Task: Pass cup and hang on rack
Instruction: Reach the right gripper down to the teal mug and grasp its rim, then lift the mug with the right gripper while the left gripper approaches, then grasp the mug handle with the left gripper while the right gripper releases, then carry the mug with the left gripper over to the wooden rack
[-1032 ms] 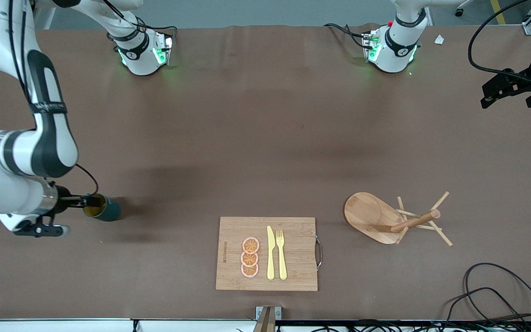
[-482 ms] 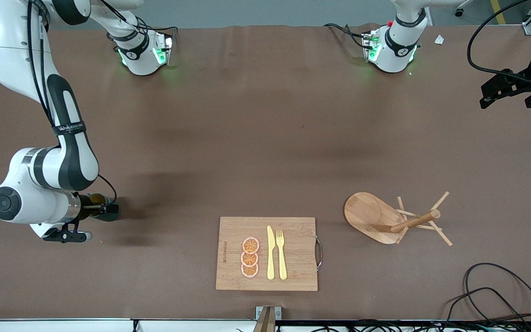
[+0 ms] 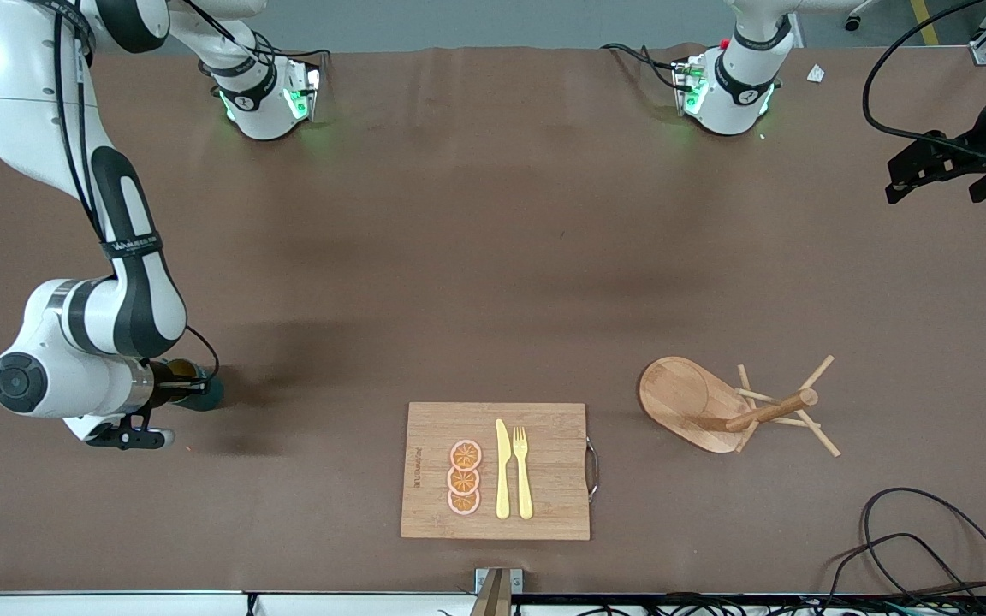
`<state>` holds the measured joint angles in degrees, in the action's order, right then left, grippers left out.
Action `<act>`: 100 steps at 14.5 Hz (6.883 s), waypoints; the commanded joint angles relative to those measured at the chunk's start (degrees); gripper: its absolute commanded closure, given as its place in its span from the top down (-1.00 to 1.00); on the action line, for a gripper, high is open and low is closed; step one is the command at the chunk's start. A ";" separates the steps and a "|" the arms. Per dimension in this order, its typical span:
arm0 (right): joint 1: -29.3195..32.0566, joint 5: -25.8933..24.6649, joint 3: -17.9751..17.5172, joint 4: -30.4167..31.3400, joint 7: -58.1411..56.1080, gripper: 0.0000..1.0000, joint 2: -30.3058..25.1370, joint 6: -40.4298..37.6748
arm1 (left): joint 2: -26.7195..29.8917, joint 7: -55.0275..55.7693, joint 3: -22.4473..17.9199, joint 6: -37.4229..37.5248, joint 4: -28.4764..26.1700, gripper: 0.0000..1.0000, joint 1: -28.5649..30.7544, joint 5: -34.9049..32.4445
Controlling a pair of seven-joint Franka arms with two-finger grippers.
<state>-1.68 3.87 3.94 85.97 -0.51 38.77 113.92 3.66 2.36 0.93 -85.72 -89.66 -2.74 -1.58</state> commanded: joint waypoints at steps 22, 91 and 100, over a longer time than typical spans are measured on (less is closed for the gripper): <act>-38.89 9.93 -0.17 -15.48 41.86 -0.98 3.22 -0.57 | -5.86 4.14 3.73 -0.32 3.61 1.00 -1.39 -0.88; 4.49 -7.74 -3.77 1.38 1.83 1.00 -39.73 -23.14 | -57.47 110.97 -9.19 -17.47 24.53 -0.95 -64.41 -30.50; 3.26 -7.04 -3.07 4.64 2.18 1.00 -41.94 -20.93 | -35.51 98.65 -9.28 -17.38 23.56 -0.99 -46.51 -7.77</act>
<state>1.76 -2.69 1.17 88.32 1.79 -1.40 91.82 -38.14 104.09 -9.14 -103.38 -63.50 -54.20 -15.42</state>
